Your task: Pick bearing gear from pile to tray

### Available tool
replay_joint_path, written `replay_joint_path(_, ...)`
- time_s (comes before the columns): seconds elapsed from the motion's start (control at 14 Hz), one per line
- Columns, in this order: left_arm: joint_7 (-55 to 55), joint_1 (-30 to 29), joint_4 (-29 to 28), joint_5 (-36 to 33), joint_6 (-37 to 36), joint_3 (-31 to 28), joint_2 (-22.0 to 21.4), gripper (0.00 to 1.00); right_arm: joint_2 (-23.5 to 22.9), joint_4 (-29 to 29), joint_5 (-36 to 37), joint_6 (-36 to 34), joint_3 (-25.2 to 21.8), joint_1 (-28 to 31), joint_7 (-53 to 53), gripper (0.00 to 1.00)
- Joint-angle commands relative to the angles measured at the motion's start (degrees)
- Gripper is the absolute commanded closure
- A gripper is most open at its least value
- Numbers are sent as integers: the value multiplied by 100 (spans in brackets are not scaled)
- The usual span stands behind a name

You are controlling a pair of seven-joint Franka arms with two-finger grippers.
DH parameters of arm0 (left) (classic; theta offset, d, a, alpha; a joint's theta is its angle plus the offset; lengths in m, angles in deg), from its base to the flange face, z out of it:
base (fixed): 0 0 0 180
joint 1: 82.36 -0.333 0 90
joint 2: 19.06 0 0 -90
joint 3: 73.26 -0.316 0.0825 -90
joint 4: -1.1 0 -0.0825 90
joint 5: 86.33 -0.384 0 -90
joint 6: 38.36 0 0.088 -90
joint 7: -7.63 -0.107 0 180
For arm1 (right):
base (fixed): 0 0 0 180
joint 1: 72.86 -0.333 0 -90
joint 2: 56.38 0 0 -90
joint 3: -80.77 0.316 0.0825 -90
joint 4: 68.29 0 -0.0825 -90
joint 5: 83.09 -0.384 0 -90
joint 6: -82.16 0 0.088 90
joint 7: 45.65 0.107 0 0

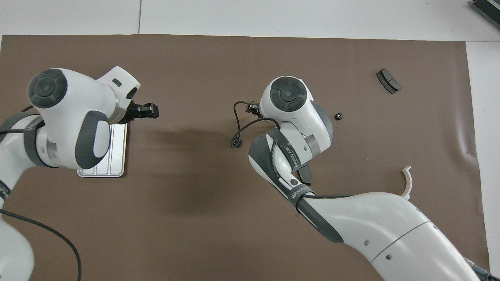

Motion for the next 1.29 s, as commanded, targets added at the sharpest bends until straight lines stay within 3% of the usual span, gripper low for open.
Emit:
replay_joint_path(0.0,979,829,107,-363,-35,-123,83,30,326,207,64,-53,86,434,-610,0)
replay_joint_path(0.14,1709,1287,298,-690,-26,-114,327,30,651,749,64,33,95,733,-1067,0)
replay_joint_path(0.29,2116,1683,798,-726,0,-123,880,31,845,1112,-15,130,104,1092,-1865,0)
replay_joint_path(0.5,2143,1938,968,-734,36,-123,1093,39,951,1472,-15,305,104,1401,-2570,1)
replay_joint_path(0.71,2135,2080,1188,-787,62,-132,1278,42,996,1850,-15,675,112,1744,-3169,8)
replay_joint_path(1.21,2099,2124,696,-902,553,-114,1296,45,899,1957,-50,992,113,1789,-3240,45)
